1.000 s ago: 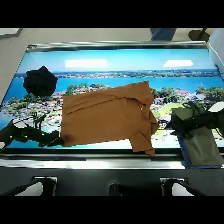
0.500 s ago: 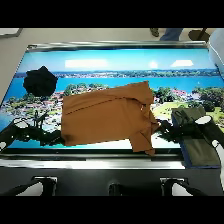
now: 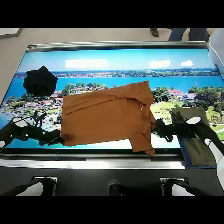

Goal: Fold the shirts.

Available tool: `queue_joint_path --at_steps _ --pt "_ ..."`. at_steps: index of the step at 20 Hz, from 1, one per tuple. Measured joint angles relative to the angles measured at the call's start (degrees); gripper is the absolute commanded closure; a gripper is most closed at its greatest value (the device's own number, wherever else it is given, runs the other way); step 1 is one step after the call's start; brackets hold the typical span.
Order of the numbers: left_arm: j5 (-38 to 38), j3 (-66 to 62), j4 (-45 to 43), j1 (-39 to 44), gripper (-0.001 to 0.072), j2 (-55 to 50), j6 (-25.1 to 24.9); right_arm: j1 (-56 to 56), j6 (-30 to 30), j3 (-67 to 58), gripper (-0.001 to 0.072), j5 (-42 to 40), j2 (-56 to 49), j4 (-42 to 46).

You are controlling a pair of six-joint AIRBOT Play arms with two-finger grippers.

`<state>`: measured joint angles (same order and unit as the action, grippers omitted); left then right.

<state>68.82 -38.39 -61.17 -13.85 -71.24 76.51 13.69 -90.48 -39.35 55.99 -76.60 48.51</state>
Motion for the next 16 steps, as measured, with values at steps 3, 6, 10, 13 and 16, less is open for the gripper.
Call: queue_joint_path --at_steps 3,6,10,13,16 --pt "1.7 -6.0 0.4 0.0 0.0681 2.4 0.0 -0.1 3.7 -5.2 0.0677 3.1 2.6 3.1" --pt "-0.4 -19.5 0.7 0.0 0.0679 9.7 0.7 -0.3 8.9 -18.5 0.0677 5.4 10.4 8.9" --pt "-12.0 -46.1 0.5 -1.0 0.0679 21.2 4.1 -0.3 12.6 -41.1 0.0678 -8.2 25.2 19.6" --pt "-20.1 -61.3 -0.7 -1.9 0.0679 27.6 9.8 -0.3 12.1 -53.2 0.0678 -18.8 33.9 24.9" --pt "-23.5 -67.9 -1.3 -2.2 0.068 31.8 12.7 -0.2 9.7 -59.8 0.0678 -19.8 38.6 27.3"
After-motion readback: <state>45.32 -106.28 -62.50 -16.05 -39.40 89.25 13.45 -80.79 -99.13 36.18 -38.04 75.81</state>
